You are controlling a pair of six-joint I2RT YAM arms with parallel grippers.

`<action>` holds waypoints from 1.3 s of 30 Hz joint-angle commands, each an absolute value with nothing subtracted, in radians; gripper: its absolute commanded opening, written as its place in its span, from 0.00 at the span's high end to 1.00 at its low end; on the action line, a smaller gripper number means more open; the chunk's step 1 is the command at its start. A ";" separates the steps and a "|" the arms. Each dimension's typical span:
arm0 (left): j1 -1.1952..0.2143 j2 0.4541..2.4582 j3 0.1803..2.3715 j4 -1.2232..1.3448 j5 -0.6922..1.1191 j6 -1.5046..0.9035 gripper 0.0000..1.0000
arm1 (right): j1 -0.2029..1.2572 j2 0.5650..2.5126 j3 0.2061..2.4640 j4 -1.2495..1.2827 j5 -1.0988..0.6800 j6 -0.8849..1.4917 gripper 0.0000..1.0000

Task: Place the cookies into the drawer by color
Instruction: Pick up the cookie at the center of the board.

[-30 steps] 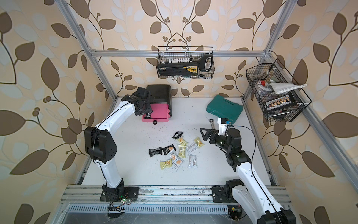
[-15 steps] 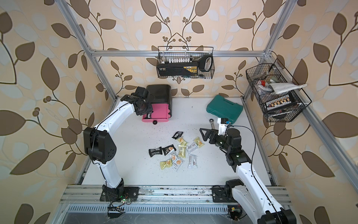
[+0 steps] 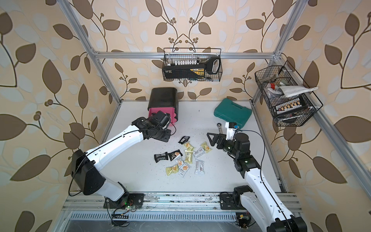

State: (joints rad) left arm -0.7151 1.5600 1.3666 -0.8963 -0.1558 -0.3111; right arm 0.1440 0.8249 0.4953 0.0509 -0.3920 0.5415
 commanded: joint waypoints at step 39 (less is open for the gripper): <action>-0.695 1.860 1.192 -0.969 -0.059 -0.008 0.11 | 0.149 0.836 0.473 0.060 -0.381 0.532 0.01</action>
State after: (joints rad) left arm -0.7055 1.8492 1.1748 -0.9241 -0.0921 0.0250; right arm 0.1440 0.8352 0.4904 0.0517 -0.3889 0.5415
